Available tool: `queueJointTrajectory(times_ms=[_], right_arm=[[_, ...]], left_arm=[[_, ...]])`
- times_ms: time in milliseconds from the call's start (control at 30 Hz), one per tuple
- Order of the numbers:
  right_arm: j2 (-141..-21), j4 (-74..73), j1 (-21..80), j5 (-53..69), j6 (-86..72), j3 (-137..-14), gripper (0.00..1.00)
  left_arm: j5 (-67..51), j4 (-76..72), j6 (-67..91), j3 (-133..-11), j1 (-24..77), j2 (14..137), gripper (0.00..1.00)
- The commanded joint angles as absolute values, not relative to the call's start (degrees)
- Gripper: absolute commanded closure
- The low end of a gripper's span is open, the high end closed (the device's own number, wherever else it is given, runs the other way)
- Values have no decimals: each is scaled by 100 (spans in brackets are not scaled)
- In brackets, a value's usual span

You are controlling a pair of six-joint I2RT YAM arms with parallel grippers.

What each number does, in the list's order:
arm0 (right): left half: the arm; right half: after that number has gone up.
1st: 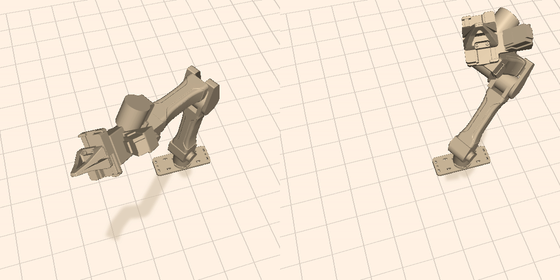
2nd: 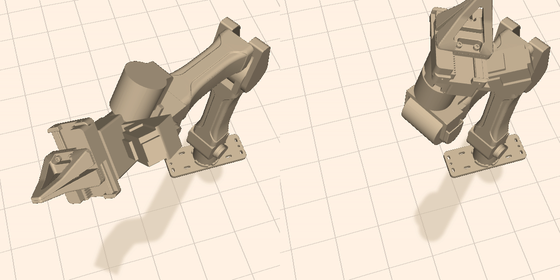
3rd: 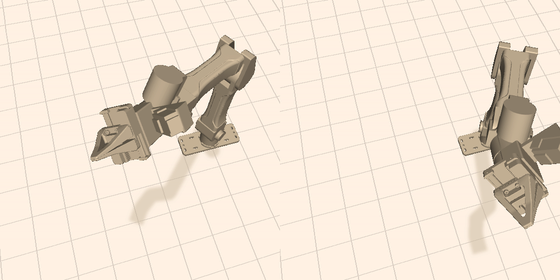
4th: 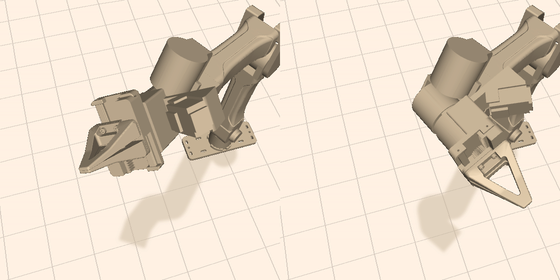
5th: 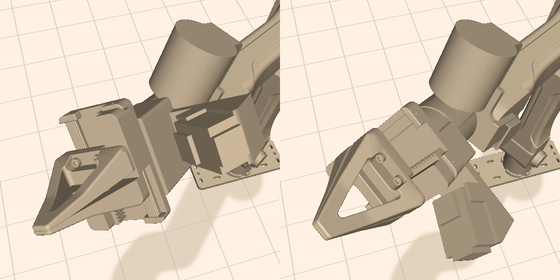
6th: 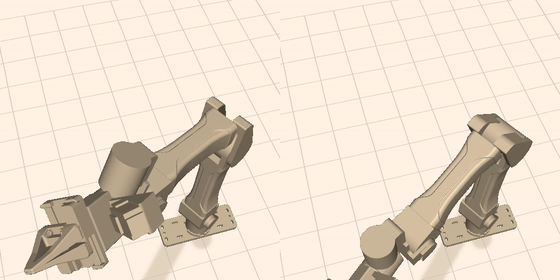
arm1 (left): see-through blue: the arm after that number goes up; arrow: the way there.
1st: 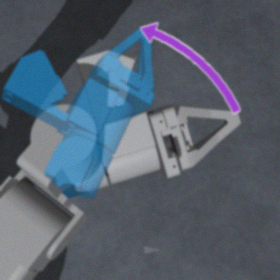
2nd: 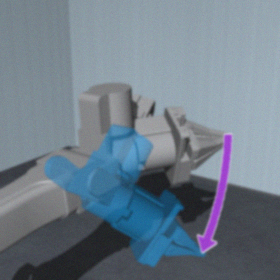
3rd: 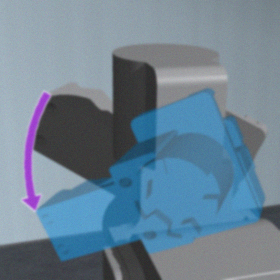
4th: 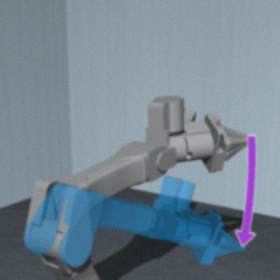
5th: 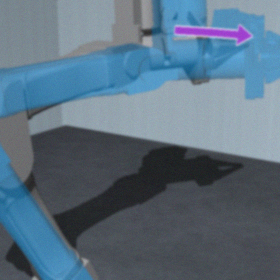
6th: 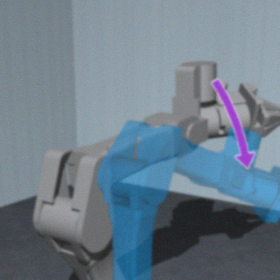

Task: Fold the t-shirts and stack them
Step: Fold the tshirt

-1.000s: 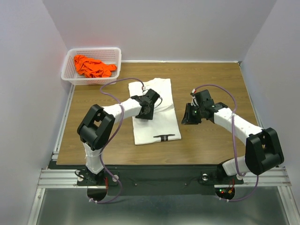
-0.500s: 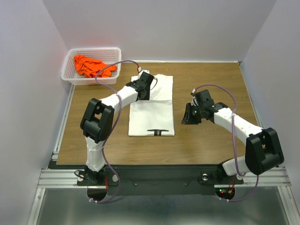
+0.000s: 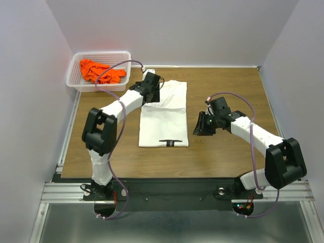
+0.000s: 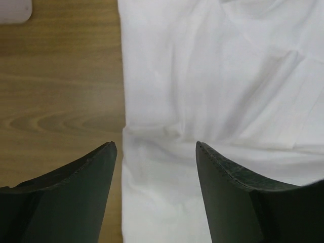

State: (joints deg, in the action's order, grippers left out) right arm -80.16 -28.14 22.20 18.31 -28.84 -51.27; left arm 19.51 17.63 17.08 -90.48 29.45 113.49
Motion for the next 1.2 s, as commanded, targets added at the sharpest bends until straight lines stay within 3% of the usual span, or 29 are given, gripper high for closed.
queueJointTrajectory(times_ms=[0, 167, 400, 767, 1167], right_arm=[[-7962, -2637, 2417, 2206, -3207, -5063, 55], [-8261, -2408, 2733, 2206, -3629, -4940, 46], [-8604, -2092, 2856, 2039, -3981, -4711, 49], [-9070, -1573, 2874, 2048, -4245, -4632, 55], [-9387, -1485, 2883, 1872, -4227, -4483, 56]], left_arm=[[1786, 2319, 2311, -7819, 2953, 9611, 22], [1442, 2671, 2803, -6322, 2953, 8518, 14], [854, 2611, 3278, -4730, 2962, 7744, 11], [862, 2127, 3349, -4395, 2953, 8191, 13], [449, 2039, 3226, -4272, 2962, 8639, 25]])
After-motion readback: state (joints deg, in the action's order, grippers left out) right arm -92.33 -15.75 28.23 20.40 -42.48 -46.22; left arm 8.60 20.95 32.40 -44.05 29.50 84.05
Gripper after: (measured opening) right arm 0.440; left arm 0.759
